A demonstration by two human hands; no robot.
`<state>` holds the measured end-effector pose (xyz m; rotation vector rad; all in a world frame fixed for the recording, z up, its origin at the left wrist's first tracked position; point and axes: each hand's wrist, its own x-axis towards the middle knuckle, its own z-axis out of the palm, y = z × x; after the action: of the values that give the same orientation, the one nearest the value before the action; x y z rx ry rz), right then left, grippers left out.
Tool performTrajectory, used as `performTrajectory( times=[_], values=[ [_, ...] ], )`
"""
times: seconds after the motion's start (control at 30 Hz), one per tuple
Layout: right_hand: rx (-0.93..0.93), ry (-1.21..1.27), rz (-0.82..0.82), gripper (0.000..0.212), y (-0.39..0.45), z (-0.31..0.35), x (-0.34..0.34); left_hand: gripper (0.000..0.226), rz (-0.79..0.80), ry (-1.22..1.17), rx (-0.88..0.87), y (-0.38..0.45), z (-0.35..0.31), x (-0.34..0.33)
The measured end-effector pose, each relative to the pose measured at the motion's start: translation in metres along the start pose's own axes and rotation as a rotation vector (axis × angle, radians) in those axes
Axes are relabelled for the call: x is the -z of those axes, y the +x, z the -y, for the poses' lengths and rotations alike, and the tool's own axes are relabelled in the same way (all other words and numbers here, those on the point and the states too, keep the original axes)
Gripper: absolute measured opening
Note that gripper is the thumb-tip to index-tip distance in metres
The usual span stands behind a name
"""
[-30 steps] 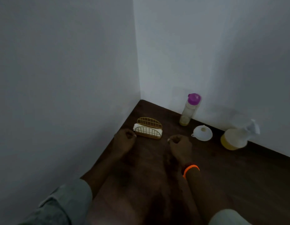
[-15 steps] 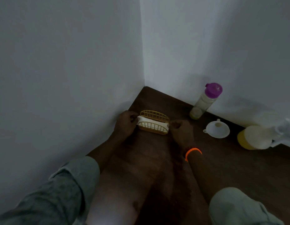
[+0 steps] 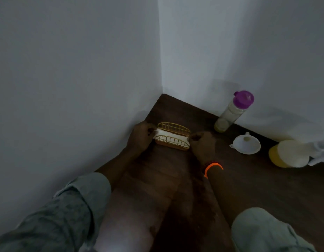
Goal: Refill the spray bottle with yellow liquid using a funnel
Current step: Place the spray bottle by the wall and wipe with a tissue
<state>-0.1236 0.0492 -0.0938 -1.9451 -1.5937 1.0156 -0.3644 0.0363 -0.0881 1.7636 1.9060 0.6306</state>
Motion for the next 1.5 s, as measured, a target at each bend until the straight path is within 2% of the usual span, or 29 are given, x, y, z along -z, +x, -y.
performTrajectory(
  times=[0.2, 0.4, 0.57, 0.83, 1.03, 1.2, 1.4, 1.5],
  values=[
    [-0.064, -0.011, -0.013, 0.022, 0.003, -0.008, -0.005, 0.020, 0.010, 0.014, 0.013, 0.001, 0.002, -0.002],
    [-0.020, -0.033, -0.023, 0.021, 0.001, -0.008, -0.005, 0.015, 0.006, 0.064, -0.016, -0.001, 0.001, -0.001],
    [0.023, -0.028, -0.005, 0.019, -0.002, -0.009, -0.001, 0.014, -0.022, 0.113, -0.110, -0.008, 0.000, 0.006],
    [0.074, 0.095, -0.050, 0.011, -0.021, -0.007, 0.011, 0.007, -0.059, 0.028, -0.261, -0.026, -0.007, 0.028],
    [0.091, 0.260, -0.078, 0.004, -0.046, 0.015, 0.037, 0.006, -0.133, -0.133, -0.213, -0.039, -0.036, 0.051],
    [0.146, 0.462, -0.155, 0.009, -0.076, 0.047, 0.079, 0.003, -0.183, -0.316, -0.154, -0.049, -0.068, 0.074],
    [0.048, 0.839, -0.111, 0.007, -0.120, 0.063, 0.121, 0.008, -0.152, -0.661, 0.050, -0.086, -0.106, 0.079],
    [0.028, 0.889, -0.076, 0.015, -0.147, 0.057, 0.131, 0.012, -0.096, -0.805, 0.150, -0.117, -0.123, 0.070]
  ],
)
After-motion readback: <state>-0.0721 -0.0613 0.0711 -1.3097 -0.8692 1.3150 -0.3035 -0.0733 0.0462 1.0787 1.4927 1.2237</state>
